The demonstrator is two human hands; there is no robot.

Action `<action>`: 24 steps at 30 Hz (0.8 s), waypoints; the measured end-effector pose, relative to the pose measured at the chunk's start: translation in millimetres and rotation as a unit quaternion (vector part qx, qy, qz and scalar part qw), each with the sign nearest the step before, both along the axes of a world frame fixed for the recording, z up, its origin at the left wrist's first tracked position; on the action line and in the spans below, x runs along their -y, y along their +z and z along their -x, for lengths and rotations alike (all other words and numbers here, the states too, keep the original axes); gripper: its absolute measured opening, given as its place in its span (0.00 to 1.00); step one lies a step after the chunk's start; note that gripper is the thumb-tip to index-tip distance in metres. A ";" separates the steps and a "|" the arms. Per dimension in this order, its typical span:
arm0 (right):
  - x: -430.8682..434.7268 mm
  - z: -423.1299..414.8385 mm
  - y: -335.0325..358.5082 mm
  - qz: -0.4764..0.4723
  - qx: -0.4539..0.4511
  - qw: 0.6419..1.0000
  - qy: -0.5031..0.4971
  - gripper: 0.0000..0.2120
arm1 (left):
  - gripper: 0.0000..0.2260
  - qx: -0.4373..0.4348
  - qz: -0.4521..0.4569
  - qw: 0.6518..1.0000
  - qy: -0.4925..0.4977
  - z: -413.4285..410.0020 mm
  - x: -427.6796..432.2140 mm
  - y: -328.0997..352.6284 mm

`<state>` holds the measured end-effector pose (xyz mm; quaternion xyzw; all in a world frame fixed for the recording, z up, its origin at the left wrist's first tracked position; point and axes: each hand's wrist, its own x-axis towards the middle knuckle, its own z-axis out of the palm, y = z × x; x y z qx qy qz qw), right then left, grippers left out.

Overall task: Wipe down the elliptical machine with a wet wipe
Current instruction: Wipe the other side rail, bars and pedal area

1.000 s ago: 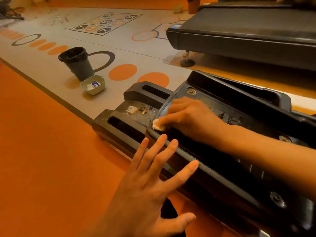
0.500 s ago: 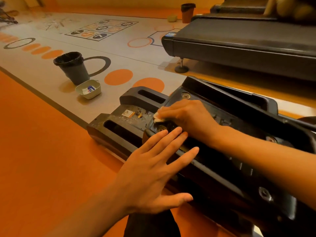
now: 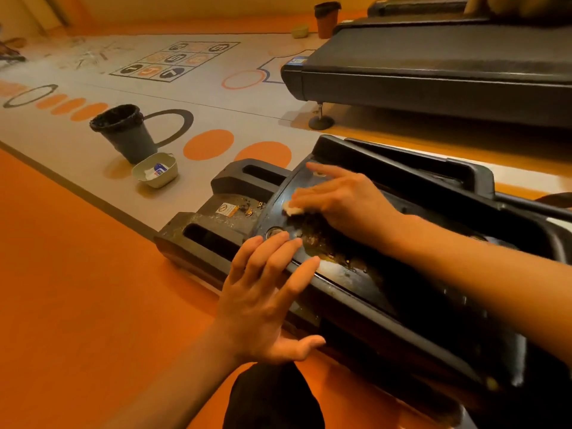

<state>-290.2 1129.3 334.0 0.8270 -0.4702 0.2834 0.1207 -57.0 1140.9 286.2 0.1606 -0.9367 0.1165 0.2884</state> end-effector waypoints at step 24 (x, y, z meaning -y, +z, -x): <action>-8.6 5.0 -17.9 0.029 -0.008 0.999 -0.031 0.11 | 0.36 -0.136 0.040 0.990 -0.007 22.3 8.4 -22.6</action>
